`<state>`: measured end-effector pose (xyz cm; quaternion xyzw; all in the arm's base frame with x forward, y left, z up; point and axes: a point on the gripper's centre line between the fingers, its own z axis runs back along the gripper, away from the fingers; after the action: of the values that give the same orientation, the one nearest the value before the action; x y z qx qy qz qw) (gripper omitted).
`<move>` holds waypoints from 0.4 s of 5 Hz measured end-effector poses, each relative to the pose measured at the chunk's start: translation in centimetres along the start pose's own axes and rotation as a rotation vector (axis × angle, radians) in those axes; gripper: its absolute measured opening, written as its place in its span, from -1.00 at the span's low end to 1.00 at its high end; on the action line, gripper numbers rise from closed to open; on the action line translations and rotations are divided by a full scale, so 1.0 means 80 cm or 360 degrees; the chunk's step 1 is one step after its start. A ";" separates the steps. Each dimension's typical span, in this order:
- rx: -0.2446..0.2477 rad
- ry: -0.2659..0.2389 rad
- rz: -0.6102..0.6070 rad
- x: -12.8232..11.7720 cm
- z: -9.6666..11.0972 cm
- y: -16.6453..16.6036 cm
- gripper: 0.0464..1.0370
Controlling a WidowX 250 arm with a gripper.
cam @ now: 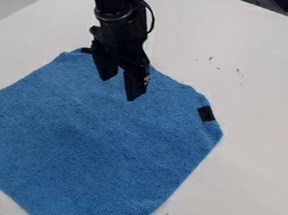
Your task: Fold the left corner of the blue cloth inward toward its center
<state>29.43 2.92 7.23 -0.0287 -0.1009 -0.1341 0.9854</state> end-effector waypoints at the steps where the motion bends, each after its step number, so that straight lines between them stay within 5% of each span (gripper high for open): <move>1: -0.0002 0.0029 0.0013 -0.006 -0.009 0.000 0.93; 2: 0.0149 -0.0063 0.0092 -0.023 -0.014 0.007 0.93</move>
<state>28.05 3.88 5.70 0.0118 -0.1256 -0.1003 0.9869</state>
